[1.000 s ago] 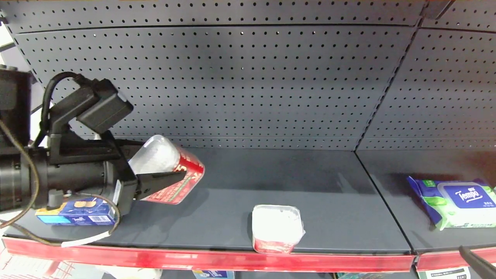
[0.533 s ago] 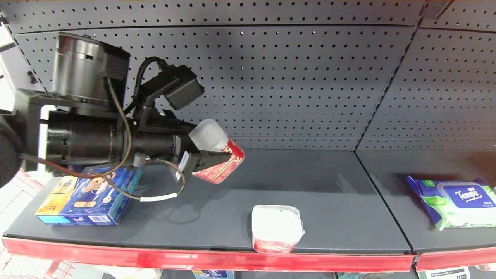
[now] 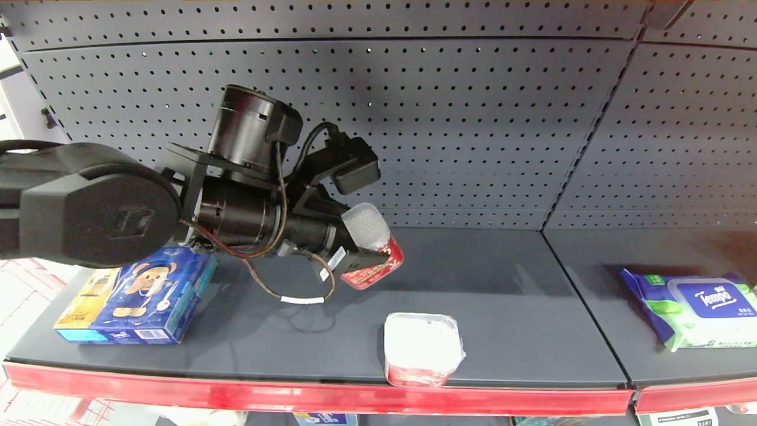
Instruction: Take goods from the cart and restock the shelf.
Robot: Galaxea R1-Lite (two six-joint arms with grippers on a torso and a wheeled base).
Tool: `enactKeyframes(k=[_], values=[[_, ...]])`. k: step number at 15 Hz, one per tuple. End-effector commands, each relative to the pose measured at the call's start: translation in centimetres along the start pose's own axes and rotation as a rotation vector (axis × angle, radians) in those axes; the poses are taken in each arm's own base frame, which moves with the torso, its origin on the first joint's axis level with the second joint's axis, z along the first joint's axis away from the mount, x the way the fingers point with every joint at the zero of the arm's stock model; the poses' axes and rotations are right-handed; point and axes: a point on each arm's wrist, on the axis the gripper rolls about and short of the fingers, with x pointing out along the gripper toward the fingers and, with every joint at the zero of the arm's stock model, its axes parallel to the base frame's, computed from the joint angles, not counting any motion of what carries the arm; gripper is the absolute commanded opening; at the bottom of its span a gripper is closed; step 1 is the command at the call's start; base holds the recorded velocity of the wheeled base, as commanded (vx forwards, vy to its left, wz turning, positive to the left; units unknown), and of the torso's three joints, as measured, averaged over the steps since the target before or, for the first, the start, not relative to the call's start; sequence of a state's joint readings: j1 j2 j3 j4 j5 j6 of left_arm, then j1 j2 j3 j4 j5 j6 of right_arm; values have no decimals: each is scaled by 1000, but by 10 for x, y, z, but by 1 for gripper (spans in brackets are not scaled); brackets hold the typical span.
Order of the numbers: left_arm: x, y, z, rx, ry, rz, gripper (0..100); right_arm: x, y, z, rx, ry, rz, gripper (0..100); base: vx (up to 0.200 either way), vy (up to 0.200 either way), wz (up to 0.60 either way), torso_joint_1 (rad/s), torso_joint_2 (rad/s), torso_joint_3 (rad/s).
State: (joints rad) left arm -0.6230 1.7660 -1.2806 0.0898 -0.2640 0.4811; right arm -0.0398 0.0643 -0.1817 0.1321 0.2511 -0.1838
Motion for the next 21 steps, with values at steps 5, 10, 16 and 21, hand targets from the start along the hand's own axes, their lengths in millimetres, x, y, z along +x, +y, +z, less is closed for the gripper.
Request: enactKeyframes(k=[5, 10, 16, 21], values=[[39, 8, 0, 28, 28, -23, 0, 1, 0, 0, 4, 5, 3, 100, 0, 0, 0, 0, 0, 0], [63, 9, -6, 65, 51, -56, 0, 2, 0, -3, 14, 12, 4, 100, 0, 0, 0, 0, 0, 0], [74, 7, -12, 81, 67, -86, 0, 2, 0, -5, 16, 19, 5, 100, 0, 0, 0, 0, 0, 0], [87, 11, -10, 84, 60, -83, 0, 2, 0, -5, 17, 21, 6, 100, 0, 0, 0, 0, 0, 0]])
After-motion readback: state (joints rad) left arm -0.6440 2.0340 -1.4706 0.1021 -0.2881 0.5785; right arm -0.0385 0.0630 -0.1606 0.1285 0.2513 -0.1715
